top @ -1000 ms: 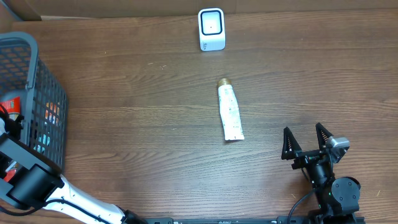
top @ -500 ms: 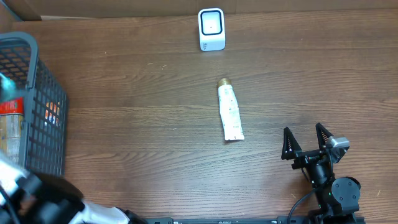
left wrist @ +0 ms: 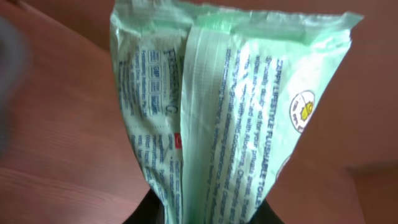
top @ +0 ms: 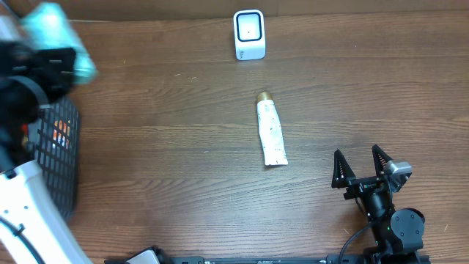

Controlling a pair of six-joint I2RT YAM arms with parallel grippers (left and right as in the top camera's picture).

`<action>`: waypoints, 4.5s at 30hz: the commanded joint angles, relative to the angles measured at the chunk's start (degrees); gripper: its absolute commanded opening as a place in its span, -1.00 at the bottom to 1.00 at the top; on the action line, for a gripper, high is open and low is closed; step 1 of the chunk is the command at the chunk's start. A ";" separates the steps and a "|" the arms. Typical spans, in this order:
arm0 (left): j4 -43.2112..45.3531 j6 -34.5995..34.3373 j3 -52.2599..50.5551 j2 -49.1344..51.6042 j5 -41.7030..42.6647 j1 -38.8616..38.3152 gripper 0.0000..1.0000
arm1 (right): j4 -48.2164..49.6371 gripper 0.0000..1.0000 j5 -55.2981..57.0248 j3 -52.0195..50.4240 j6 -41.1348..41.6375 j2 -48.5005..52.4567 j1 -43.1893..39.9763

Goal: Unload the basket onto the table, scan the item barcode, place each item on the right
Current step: 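Carry the green packet out and drop it left of the tube, then reach the left gripper into the basket toward the orange box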

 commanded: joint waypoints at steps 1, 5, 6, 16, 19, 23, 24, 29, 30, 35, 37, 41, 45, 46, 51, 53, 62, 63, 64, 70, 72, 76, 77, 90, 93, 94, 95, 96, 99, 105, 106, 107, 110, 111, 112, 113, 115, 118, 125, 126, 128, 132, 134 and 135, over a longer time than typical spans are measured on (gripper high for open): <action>-1.62 2.21 -3.37 0.83 -10.16 -11.82 -0.78 | 0.15 1.00 0.37 -0.61 -0.02 -0.46 0.28; -0.63 1.53 -10.69 2.29 -18.03 -24.90 -0.77 | 0.13 1.00 0.37 -0.61 -0.04 -0.46 0.28; -0.02 0.74 -12.92 2.86 -19.93 -27.74 -0.77 | 0.13 1.00 0.37 -0.61 -0.02 -0.46 0.28; 12.15 -4.87 -33.70 12.52 -23.87 -43.58 -0.64 | 0.13 1.00 0.39 -0.61 -0.04 -0.46 0.28; 15.63 -5.62 -36.54 16.46 -23.76 -45.46 -0.61 | 0.15 1.00 0.37 -0.61 -0.04 -0.46 0.28; 17.49 -6.01 -37.00 21.33 -22.71 -47.56 -0.13 | 0.13 1.00 0.37 -0.61 -0.04 -0.46 0.28; 17.84 -6.03 -37.00 22.16 -22.32 -47.89 0.01 | 0.15 1.00 0.37 -0.61 -0.04 -0.46 0.28; 19.02 -6.25 -37.00 24.63 -21.84 -48.52 0.40 | 0.13 1.00 0.37 -0.61 -0.04 -0.46 0.28; 19.12 -6.25 -36.98 24.63 -21.88 -48.52 0.44 | 0.15 1.00 0.37 -0.61 -0.04 -0.46 0.28; 17.57 -5.95 -33.81 22.93 -22.51 -46.64 0.58 | 0.15 1.00 0.37 -0.61 -0.02 -0.46 0.28; 15.61 -5.14 -30.73 21.40 -22.53 -45.18 0.59 | 0.15 1.00 0.39 -0.61 -0.02 -0.46 0.28; 9.49 -2.75 -22.29 17.35 -23.82 -41.42 0.60 | 0.13 1.00 0.37 -0.61 -0.02 -0.46 0.28; 3.15 -0.07 -13.18 12.76 -24.02 -36.39 0.63 | 0.15 1.00 0.37 -0.61 -0.04 -0.46 0.28; 1.66 0.52 -10.99 11.52 -24.02 -34.77 0.67 | 0.15 1.00 0.37 -0.61 -0.02 -0.46 0.28; -3.41 3.48 -3.32 5.29 -25.16 -24.48 1.00 | 0.15 1.00 0.39 -0.61 -0.04 -0.46 0.28; -4.42 3.48 -1.70 3.06 -26.21 -18.73 1.00 | 0.15 1.00 0.37 -0.61 -0.04 -0.46 0.28; 0.52 -6.16 -1.36 -0.68 -26.32 11.45 0.99 | 0.15 1.00 0.37 -0.61 -0.04 -0.46 0.28; 2.14 -6.49 -1.64 -0.17 -26.36 13.40 1.00 | 0.15 1.00 0.39 -0.61 -0.04 -0.46 0.28; 3.45 -6.45 -1.79 0.35 -26.45 14.80 1.00 | 0.13 1.00 0.37 -0.61 -0.02 -0.46 0.28; 8.33 -2.60 -1.79 6.38 -26.18 19.45 1.00 | 0.15 1.00 0.37 -0.61 -0.02 -0.46 0.28; 8.02 0.83 -1.79 8.85 -26.03 19.41 0.99 | 0.15 1.00 0.37 -0.61 -0.02 -0.46 0.28; 7.87 9.81 -1.79 14.56 -19.69 19.78 1.00 | 0.13 1.00 0.37 -0.61 -0.04 -0.46 0.28; 7.72 11.50 -1.79 15.72 -17.79 19.91 0.99 | 0.13 1.00 0.37 -0.61 -0.04 -0.46 0.28; 5.55 15.80 -1.79 27.87 -14.08 23.82 0.96 | 0.15 1.00 0.37 -0.61 -0.04 -0.46 0.28; 5.16 17.14 -1.79 30.16 -13.79 23.80 0.97 | 0.15 1.00 0.37 -0.61 -0.02 -0.46 0.28; 5.09 18.56 -1.79 30.93 -13.09 23.76 0.96 | 0.13 1.00 0.37 -0.61 -0.02 -0.46 0.28; 5.05 20.09 -1.79 31.74 -12.31 23.76 0.96 | 0.13 1.00 0.37 -0.61 -0.04 -0.46 0.28; 5.03 21.86 -1.79 32.72 -11.47 23.76 0.95 | 0.13 1.00 0.37 -0.61 -0.04 -0.46 0.28; 4.83 25.31 -1.79 35.47 -10.86 23.76 0.96 | 0.13 1.00 0.37 -0.61 -0.04 -0.46 0.28; 4.79 27.12 -1.79 40.85 -10.88 23.78 0.99 | 0.15 1.00 0.39 -0.61 -0.04 -0.46 0.28; 4.76 27.61 -1.79 41.88 -10.91 23.78 0.99 | 0.13 1.00 0.37 -0.61 -0.04 -0.46 0.28; 4.76 27.78 -1.79 42.80 -10.95 23.78 0.99 | 0.13 1.00 0.37 -0.61 -0.04 -0.46 0.28; 4.70 27.98 -1.79 45.92 -10.93 23.78 0.97 | 0.15 1.00 0.39 -0.61 -0.02 -0.46 0.28; 4.55 27.98 -1.79 47.04 -10.93 23.76 0.96 | 0.15 1.00 0.39 -0.61 -0.04 -0.46 0.28; 4.35 27.96 -1.79 48.13 -10.88 23.76 0.94 | 0.13 1.00 0.37 -0.61 -0.02 -0.46 0.28; 4.04 27.93 -1.79 49.42 -10.88 23.69 0.92 | 0.13 1.00 0.37 -0.61 -0.04 -0.46 0.28; 3.65 27.96 -1.79 50.77 -10.88 23.63 0.90 | 0.15 1.00 0.37 -0.61 -0.04 -0.46 0.28; 3.39 27.96 -1.79 52.83 -10.91 23.30 0.84 | 0.13 1.00 0.37 -0.61 -0.02 -0.46 0.28; 3.17 27.34 -1.75 53.51 -11.89 23.08 0.00 | 0.13 1.00 0.37 -0.61 -0.02 -0.46 0.28; 3.06 26.84 -1.75 53.51 -12.00 23.12 -0.25 | 0.13 1.00 0.37 -0.61 -0.04 -0.46 0.28; 3.06 26.25 -1.73 53.51 -12.04 23.12 -0.53 | 0.15 1.00 0.37 -0.61 -0.04 -0.46 0.28; 2.14 24.57 -1.11 53.48 -12.09 23.12 -0.92 | 0.13 1.00 0.37 -0.61 -0.04 -0.46 0.28; 1.11 23.87 0.00 53.44 -12.04 23.12 -0.92 | 0.15 1.00 0.39 -0.61 -0.02 -0.46 0.28; 0.50 23.21 0.79 53.37 -12.00 23.12 -0.92 | 0.13 1.00 0.37 -0.61 -0.04 -0.46 0.28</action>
